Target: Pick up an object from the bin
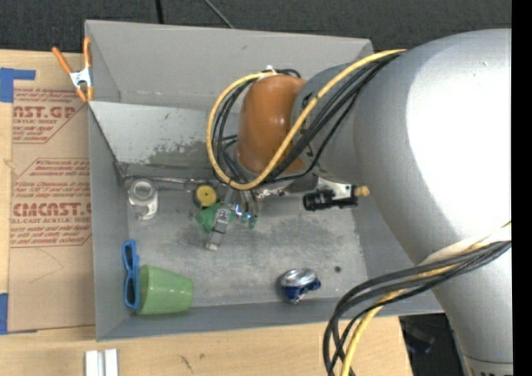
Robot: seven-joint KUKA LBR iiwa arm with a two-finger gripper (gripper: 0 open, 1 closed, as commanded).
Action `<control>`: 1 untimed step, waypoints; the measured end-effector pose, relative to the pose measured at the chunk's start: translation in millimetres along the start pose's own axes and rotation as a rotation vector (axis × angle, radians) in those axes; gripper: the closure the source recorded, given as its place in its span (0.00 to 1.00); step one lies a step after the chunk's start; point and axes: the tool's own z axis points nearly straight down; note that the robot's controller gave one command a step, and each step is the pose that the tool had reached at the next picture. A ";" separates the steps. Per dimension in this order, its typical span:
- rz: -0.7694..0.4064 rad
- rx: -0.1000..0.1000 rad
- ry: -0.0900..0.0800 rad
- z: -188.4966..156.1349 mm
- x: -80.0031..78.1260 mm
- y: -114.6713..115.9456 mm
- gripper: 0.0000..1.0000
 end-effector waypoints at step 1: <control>0.001 -0.002 -0.006 -3.0 -2.1 0.4 1.00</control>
Offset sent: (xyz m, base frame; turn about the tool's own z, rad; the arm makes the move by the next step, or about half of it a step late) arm 0.0000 0.0000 0.0000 0.0000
